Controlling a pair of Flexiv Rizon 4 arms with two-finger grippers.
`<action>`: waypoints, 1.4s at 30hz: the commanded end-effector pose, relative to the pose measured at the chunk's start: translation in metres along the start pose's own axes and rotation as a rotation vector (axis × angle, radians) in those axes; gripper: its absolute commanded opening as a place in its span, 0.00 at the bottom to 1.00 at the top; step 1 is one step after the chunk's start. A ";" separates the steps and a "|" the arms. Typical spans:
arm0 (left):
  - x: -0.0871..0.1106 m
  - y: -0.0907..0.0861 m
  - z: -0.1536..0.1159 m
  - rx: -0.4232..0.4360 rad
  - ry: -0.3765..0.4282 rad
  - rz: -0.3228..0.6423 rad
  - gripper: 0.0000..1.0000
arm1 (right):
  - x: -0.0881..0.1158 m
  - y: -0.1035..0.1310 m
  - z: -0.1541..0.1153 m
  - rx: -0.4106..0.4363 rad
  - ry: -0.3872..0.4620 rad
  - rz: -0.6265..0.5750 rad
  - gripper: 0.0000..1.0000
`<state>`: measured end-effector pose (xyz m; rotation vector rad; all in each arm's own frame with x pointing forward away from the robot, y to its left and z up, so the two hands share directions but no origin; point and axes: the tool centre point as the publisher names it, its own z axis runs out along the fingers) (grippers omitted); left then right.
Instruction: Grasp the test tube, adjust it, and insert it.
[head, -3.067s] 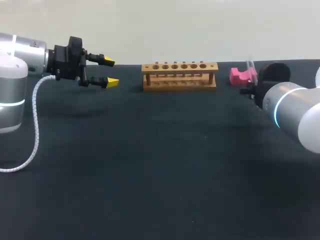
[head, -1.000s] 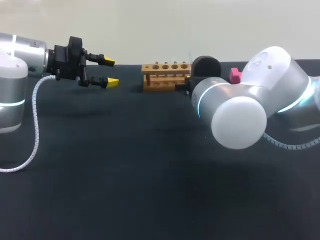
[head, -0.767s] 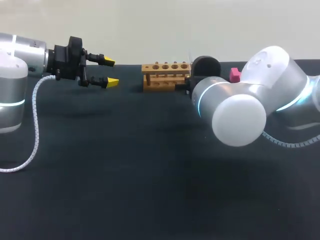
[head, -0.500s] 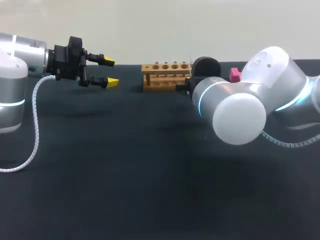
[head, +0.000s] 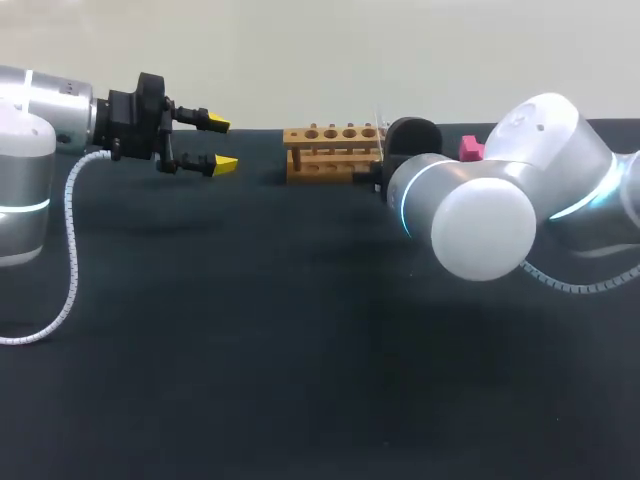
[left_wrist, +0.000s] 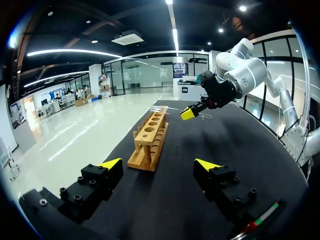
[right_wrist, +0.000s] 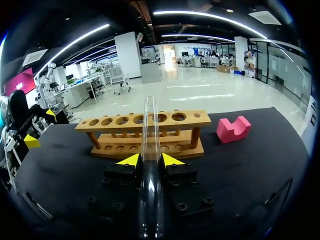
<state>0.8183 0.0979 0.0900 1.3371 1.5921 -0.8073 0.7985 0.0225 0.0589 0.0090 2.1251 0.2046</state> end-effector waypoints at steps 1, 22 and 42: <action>0.001 -0.001 0.000 -0.004 -0.002 0.002 1.00 | -0.001 0.000 0.006 -0.005 0.019 -0.001 0.00; 0.001 -0.001 0.000 -0.004 -0.002 0.002 1.00 | 0.003 0.000 0.013 -0.039 0.225 -0.018 0.00; 0.001 -0.001 0.000 -0.004 -0.002 0.002 1.00 | 0.018 -0.006 0.021 -0.020 0.264 -0.001 0.00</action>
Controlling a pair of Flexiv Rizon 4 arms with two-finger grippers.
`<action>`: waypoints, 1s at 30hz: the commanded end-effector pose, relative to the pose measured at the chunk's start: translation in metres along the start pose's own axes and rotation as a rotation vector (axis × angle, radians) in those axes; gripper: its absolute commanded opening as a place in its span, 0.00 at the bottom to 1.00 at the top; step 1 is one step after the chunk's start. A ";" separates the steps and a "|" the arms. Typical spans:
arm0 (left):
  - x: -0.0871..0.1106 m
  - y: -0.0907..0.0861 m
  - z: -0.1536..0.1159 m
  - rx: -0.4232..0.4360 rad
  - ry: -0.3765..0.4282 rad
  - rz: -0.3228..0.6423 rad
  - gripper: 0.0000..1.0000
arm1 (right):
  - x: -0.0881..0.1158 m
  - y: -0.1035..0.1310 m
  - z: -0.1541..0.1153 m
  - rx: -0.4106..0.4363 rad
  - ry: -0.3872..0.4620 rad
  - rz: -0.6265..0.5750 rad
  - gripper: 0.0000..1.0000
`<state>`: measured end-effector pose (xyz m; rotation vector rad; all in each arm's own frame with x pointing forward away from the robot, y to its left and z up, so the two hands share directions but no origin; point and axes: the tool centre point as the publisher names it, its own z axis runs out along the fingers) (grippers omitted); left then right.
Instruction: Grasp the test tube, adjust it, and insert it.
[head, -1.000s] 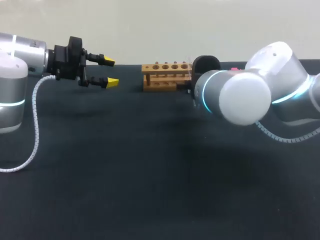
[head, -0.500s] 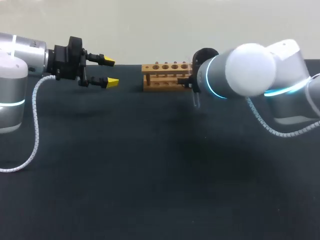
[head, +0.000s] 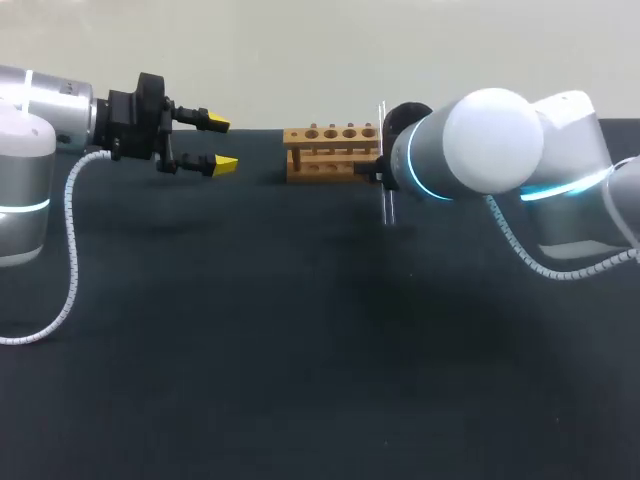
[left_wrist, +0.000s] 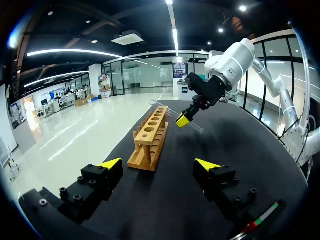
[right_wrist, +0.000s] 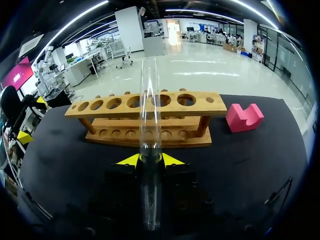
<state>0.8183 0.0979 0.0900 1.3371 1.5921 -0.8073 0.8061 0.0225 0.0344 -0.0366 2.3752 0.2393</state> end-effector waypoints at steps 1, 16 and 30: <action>0.001 -0.001 0.000 -0.004 -0.002 0.002 1.00 | 0.001 -0.002 0.002 0.003 0.012 0.004 0.00; 0.001 -0.001 0.000 -0.004 -0.002 0.002 1.00 | 0.003 -0.006 0.003 0.005 0.037 -0.002 0.00; 0.001 -0.001 0.000 -0.004 -0.002 0.002 1.00 | 0.007 -0.005 0.005 -0.006 0.085 -0.022 0.00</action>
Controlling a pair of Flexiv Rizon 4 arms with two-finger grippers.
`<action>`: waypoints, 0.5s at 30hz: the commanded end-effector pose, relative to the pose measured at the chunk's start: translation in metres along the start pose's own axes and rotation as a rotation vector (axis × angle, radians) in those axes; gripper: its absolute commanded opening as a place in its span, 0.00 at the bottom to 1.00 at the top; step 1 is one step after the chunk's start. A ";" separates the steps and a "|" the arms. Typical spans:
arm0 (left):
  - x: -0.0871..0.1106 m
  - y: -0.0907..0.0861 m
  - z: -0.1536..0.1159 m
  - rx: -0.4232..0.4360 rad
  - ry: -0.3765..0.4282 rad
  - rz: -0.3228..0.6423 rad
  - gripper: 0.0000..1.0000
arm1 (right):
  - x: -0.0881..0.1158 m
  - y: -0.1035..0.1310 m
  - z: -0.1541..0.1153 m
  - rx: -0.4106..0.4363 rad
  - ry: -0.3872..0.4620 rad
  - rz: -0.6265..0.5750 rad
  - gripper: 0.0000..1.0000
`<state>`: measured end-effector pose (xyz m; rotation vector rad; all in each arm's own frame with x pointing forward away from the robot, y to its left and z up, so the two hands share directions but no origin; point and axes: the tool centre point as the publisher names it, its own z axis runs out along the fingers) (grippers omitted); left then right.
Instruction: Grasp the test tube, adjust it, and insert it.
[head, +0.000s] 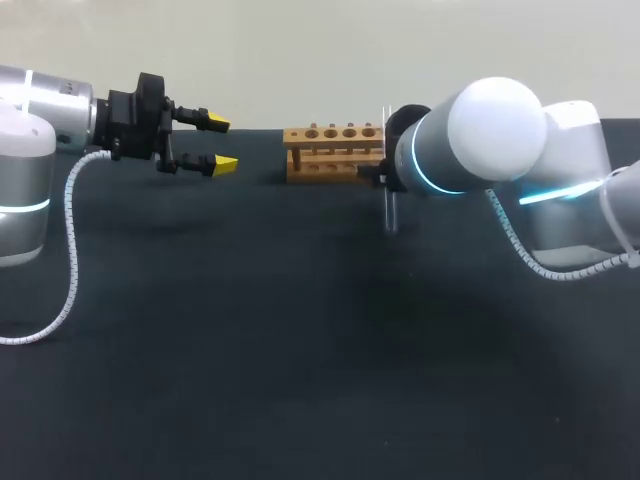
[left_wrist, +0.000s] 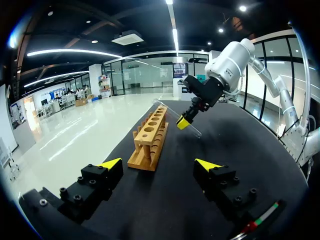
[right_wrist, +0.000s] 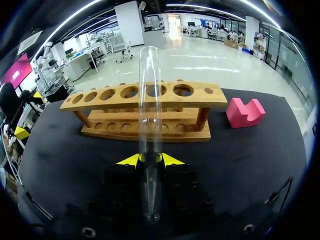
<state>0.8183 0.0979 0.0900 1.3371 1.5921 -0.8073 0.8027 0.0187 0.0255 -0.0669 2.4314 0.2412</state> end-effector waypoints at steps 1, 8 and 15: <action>0.001 -0.001 0.000 -0.004 -0.002 0.002 1.00 | -0.001 0.000 0.001 0.000 0.031 -0.006 0.00; 0.001 -0.001 0.000 -0.004 -0.002 0.002 1.00 | 0.002 -0.001 0.000 -0.002 0.053 -0.016 0.00; 0.001 -0.001 0.000 -0.004 -0.002 0.002 1.00 | 0.003 -0.002 -0.006 0.014 0.021 0.001 0.00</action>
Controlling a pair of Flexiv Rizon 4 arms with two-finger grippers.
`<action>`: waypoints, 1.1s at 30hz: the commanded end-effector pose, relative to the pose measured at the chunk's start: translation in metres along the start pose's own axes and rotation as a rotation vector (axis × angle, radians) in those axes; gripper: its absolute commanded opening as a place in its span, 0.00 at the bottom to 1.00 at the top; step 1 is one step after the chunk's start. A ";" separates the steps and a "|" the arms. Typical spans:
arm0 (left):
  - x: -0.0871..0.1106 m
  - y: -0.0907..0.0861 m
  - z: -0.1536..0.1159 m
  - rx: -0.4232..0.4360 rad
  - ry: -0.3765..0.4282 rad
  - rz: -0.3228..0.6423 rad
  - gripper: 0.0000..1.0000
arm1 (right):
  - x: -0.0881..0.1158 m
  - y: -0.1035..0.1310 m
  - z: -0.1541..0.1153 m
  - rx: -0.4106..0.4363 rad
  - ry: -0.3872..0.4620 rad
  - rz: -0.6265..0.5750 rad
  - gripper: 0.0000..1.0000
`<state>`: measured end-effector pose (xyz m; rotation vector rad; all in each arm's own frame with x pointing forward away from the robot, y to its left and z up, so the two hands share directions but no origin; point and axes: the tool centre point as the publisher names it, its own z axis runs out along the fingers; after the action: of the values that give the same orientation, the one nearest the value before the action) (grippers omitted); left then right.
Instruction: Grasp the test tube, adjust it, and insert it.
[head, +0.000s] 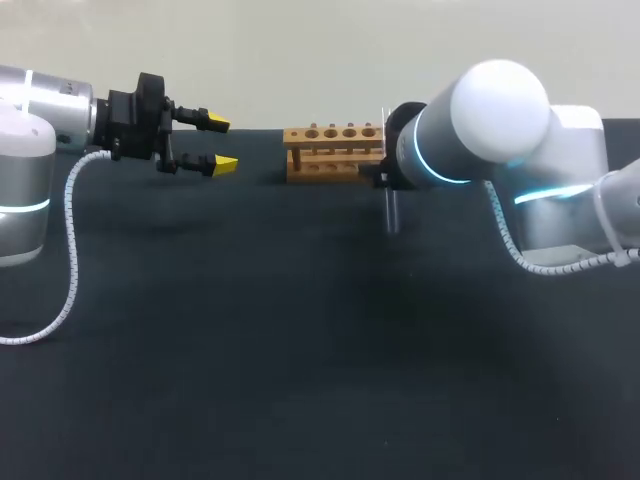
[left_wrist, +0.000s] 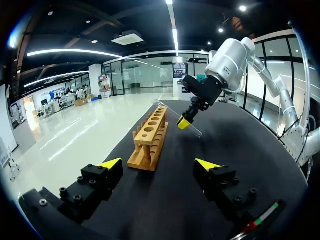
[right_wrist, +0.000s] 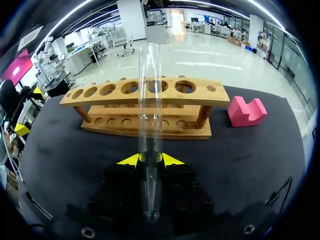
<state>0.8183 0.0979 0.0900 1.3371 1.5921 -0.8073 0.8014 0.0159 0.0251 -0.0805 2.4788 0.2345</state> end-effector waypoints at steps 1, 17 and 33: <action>0.001 -0.001 0.000 -0.004 -0.002 0.002 1.00 | 0.001 0.001 -0.007 0.011 -0.036 0.012 0.00; 0.001 -0.001 0.000 -0.004 -0.002 0.002 1.00 | -0.006 0.001 -0.074 -0.021 -0.246 0.091 0.00; 0.001 -0.001 0.000 -0.004 -0.002 0.002 1.00 | -0.014 -0.012 -0.079 -0.028 -0.243 0.052 0.00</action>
<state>0.8183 0.0979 0.0900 1.3371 1.5921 -0.8073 0.7618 -0.0105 0.0972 0.0050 2.2475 0.2706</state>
